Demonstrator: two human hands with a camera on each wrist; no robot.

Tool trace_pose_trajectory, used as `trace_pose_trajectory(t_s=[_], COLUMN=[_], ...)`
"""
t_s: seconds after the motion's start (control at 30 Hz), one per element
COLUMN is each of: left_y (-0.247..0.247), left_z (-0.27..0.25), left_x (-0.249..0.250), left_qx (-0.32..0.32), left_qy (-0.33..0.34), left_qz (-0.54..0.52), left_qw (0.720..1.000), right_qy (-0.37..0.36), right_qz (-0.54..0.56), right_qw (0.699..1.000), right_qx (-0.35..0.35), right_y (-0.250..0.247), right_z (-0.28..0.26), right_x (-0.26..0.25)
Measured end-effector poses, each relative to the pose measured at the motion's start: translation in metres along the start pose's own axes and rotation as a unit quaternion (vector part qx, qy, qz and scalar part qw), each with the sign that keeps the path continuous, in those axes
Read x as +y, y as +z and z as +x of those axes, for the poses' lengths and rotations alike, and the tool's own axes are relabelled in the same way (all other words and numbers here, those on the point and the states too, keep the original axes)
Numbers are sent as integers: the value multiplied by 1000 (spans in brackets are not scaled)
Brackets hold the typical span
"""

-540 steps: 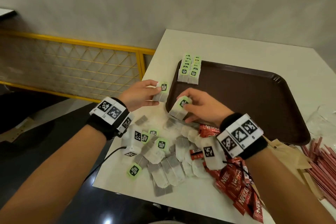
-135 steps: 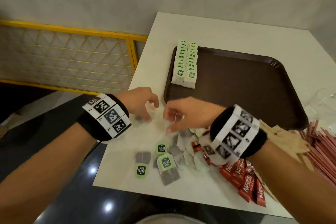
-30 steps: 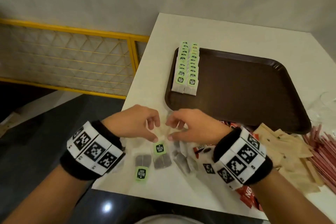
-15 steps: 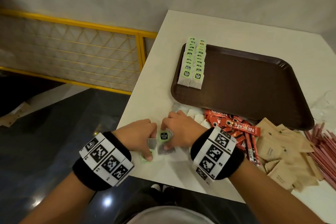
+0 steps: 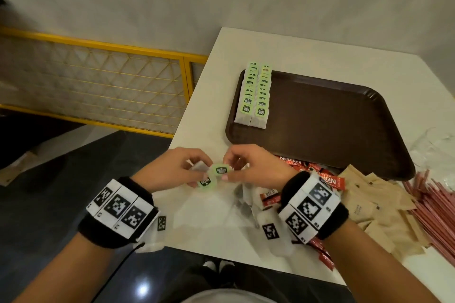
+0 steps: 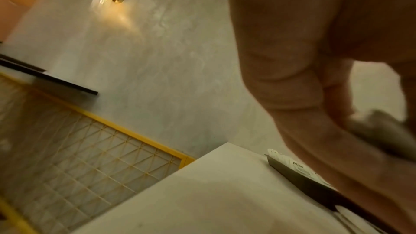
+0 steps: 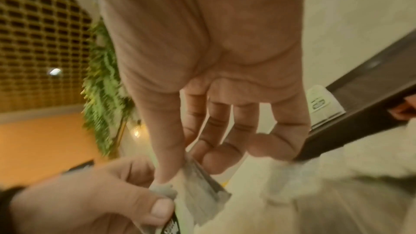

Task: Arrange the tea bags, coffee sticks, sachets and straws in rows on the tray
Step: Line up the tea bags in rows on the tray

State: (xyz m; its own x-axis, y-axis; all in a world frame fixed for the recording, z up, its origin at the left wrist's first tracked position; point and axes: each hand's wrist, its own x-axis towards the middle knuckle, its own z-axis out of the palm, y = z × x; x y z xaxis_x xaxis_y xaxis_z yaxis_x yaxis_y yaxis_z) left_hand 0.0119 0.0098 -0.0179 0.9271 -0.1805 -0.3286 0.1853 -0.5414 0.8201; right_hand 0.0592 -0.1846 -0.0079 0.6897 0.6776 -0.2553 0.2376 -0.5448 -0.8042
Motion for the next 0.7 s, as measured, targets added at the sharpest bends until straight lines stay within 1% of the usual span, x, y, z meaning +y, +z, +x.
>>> trace_pose_trajectory(t_s=[0.1, 0.17, 0.27, 0.33, 0.4, 0.5, 0.6, 0.7], left_y=[-7, -10, -10, -9, -7, -4, -3, -2], left_z=[12, 25, 50, 68, 86, 112, 134, 148], left_x=[10, 19, 29, 35, 41, 48, 47, 43], left_qx=[49, 82, 151, 163, 148, 130, 118, 119], left_qy=[-4, -9, -30, -36, -32, -34, -43, -28], left_qz=[-106, -162, -227, -251, -245, -214, -125, -4], left_qw=[993, 983, 962, 953, 958, 968, 984, 993], right_qy=[17, 46, 95, 107, 128, 170, 201, 238], right_qz=[81, 143, 283, 340, 355, 339, 325, 297], right_qw=[995, 983, 945, 924, 914, 910, 908, 907], right_qx=[63, 107, 136, 141, 151, 165, 173, 182], right_y=[-24, -39, -57, -64, -69, -79, -85, -91], right_z=[0, 1, 3, 7, 15, 29, 42, 54], right_x=[5, 10, 19, 25, 32, 43, 49, 52])
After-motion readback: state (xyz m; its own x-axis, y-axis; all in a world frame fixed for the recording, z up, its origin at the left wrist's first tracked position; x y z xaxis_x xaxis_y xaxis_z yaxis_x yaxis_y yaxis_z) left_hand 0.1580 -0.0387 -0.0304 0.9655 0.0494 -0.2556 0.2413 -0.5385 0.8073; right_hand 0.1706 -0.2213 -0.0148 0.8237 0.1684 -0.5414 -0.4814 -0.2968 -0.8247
